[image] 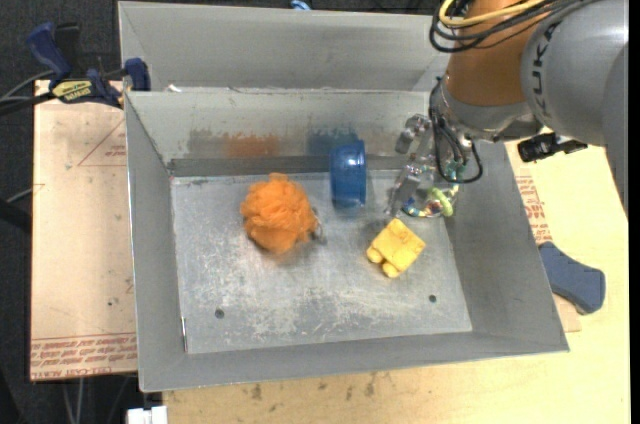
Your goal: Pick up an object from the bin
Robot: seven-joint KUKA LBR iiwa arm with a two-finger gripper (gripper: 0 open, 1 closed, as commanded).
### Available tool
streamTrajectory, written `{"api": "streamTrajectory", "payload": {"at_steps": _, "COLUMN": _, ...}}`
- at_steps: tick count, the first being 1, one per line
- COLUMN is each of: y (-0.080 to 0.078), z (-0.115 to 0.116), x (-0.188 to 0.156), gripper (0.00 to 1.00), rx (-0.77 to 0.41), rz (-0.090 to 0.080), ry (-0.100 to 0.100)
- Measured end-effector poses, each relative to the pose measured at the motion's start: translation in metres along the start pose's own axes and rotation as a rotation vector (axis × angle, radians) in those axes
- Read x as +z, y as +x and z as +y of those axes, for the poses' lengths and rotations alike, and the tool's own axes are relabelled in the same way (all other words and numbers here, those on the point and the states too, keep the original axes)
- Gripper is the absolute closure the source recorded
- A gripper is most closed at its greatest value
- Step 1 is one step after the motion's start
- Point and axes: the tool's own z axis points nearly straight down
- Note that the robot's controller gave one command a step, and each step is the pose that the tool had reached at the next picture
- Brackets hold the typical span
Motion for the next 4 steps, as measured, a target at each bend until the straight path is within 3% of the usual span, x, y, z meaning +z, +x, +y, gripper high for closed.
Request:
{"api": "streamTrajectory", "payload": {"at_steps": 1, "y": 0.001, "z": 0.018, "x": 0.005, "gripper": 1.0, "rx": 0.061, "rz": 0.001, "ry": 0.001}}
{"api": "streamTrajectory", "payload": {"at_steps": 2, "y": 0.001, "z": 0.018, "x": 0.005, "gripper": 1.0, "rx": 0.061, "rz": 0.001, "ry": 0.001}}
{"api": "streamTrajectory", "payload": {"at_steps": 3, "y": -0.014, "z": 0.0, "x": 0.023, "gripper": 0.0, "rx": -0.406, "rz": 0.001, "ry": 0.001}}
{"api": "streamTrajectory", "payload": {"at_steps": 4, "y": -0.014, "z": 0.001, "x": 0.023, "gripper": 0.0, "rx": -0.406, "rz": 0.0, "ry": 0.0}}
